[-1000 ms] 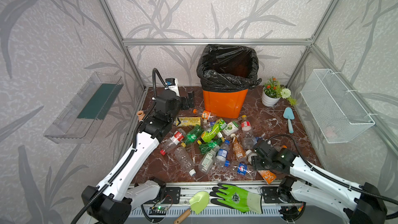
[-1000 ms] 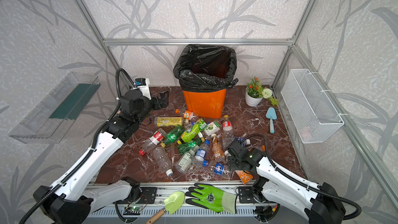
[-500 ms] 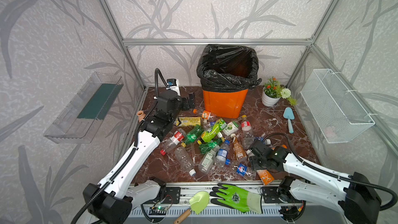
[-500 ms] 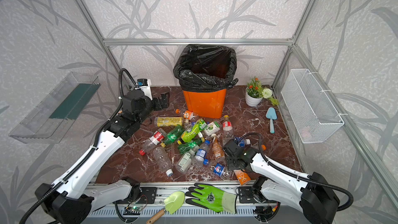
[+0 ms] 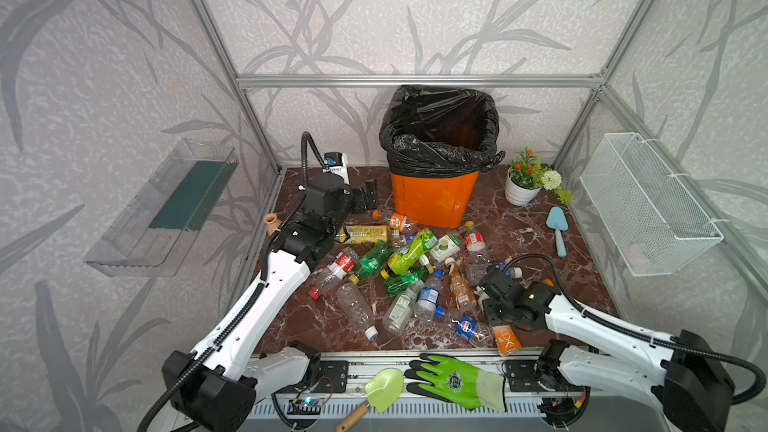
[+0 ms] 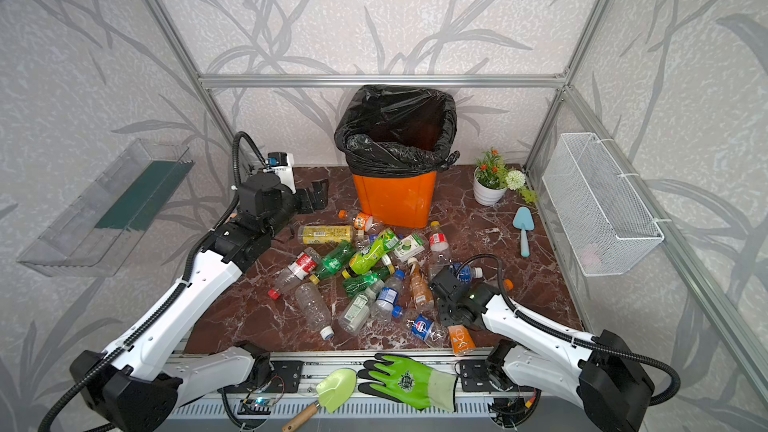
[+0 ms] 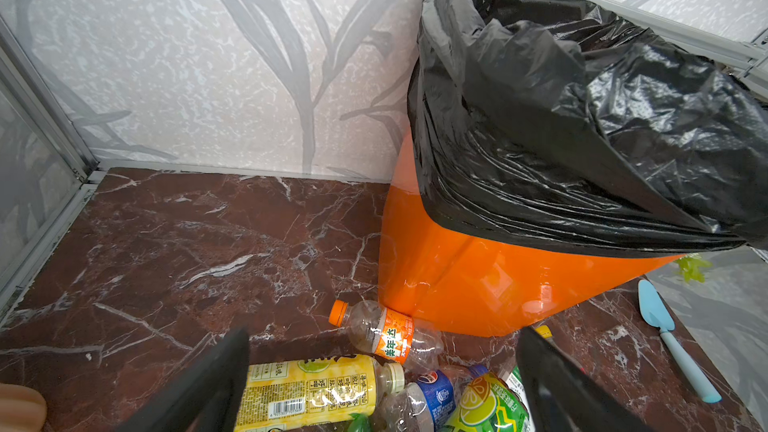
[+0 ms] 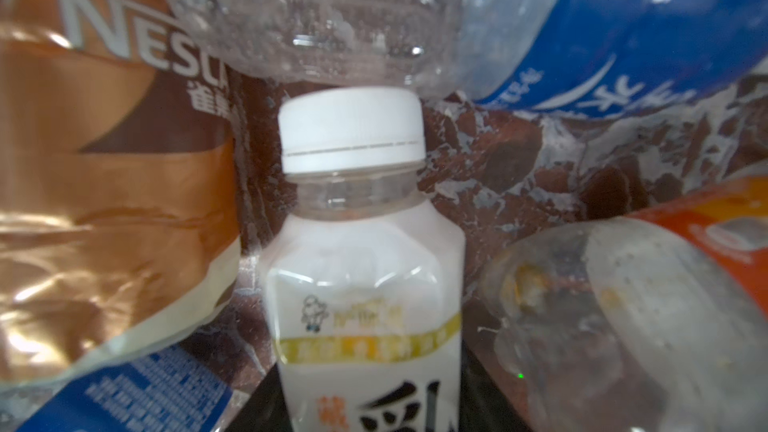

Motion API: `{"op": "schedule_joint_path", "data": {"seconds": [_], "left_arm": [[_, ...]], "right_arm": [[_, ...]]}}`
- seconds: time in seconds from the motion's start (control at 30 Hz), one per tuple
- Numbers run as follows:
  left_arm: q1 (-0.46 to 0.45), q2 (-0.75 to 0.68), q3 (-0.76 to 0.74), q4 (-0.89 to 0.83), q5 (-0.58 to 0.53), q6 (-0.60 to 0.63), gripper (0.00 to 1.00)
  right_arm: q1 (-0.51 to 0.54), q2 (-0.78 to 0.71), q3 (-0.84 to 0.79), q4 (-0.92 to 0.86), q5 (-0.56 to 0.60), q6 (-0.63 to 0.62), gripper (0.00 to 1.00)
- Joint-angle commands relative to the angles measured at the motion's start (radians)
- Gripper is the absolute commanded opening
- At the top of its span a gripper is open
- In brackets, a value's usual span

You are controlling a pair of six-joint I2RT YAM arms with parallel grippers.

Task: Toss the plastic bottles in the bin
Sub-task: 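Close the right gripper around the white milk tea bottle's neck, then lift the white milk tea bottle high and swing it over the bin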

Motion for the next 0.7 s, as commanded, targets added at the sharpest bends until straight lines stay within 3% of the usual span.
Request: {"op": "schedule_joint_path", "data": {"seconds": [0.0,0.37,0.47,0.67], "left_arm": [[0.007,0.002,0.008,-0.015,0.004,0.013,0.99],[0.011,-0.005,0.006,-0.026,0.001,0.009,0.99],[0.012,-0.008,0.006,-0.028,-0.009,0.012,0.99],[0.019,-0.008,0.003,-0.029,-0.042,0.003,0.99]], "right_arm": [[0.005,-0.063,0.025,-0.004,0.037,-0.035,0.48],[0.005,-0.359,0.028,0.029,0.069,-0.125,0.44],[0.003,-0.439,0.063,0.042,0.128,-0.149,0.43],[0.003,-0.514,0.175,0.333,0.291,-0.333,0.43]]}}
